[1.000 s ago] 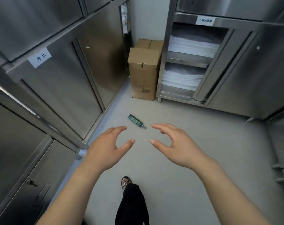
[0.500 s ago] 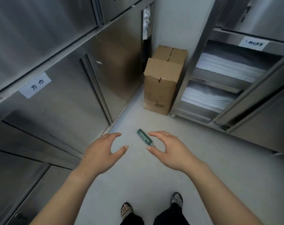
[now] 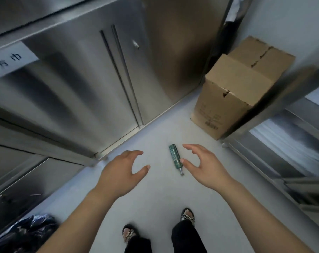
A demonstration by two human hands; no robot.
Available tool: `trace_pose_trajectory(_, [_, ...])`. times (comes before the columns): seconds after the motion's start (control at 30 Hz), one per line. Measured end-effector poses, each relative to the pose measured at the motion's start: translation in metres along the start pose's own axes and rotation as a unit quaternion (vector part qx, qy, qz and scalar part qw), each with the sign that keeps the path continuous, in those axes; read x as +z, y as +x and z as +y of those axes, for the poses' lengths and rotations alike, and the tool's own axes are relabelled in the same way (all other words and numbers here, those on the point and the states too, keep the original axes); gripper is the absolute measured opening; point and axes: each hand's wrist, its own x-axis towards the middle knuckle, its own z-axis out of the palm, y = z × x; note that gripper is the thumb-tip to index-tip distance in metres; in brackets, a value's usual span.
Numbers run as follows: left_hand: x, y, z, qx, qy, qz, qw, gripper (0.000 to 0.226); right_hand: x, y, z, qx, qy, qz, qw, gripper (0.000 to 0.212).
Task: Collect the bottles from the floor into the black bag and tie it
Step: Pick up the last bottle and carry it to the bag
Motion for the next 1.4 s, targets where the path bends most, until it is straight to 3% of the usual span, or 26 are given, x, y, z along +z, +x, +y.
trace_pose_trajectory(0.27, [0.171,0.137,-0.089,-0.019,0.026,-0.074,0.997,0.054,0.145,0.097,0.167,0.050,0.003,-0.017,0.999,0.055])
trace_pose_trajectory(0.4, [0.294,0.207,-0.152,-0.002,0.061,-0.074,0.995,0.057,0.239,0.155,0.269,0.058,0.006,-0.002,0.998,0.056])
trace_pose_trajectory(0.6, [0.497,0.311,-0.241,0.026,0.110,-0.107,0.988,0.063,0.367,0.250,0.437,0.078,-0.083,-0.012,0.993,0.066])
trace_pose_trajectory(0.7, [0.572,0.349,-0.279,0.038,0.170,-0.142,0.974,0.073,0.411,0.284,0.489,0.104,-0.134,-0.049,0.984,0.078])
trace_pose_trajectory(0.8, [0.615,0.365,-0.309,0.043,0.173,-0.150,0.972,0.086,0.435,0.300,0.513,0.114,-0.137,-0.030,0.984,0.086])
trace_pose_trajectory(0.93, [0.639,0.361,-0.336,0.055,0.183,-0.126,0.973,0.086,0.447,0.298,0.528,0.111,-0.128,0.003,0.985,0.089])
trace_pose_trajectory(1.13, [0.626,0.356,-0.332,0.027,0.170,-0.138,0.975,0.081,0.436,0.278,0.522,0.104,-0.097,-0.016,0.990,0.087])
trace_pose_trajectory(1.4, [0.458,0.269,-0.252,-0.039,0.098,-0.080,0.991,0.082,0.344,0.221,0.362,0.062,-0.008,0.011,0.998,0.085])
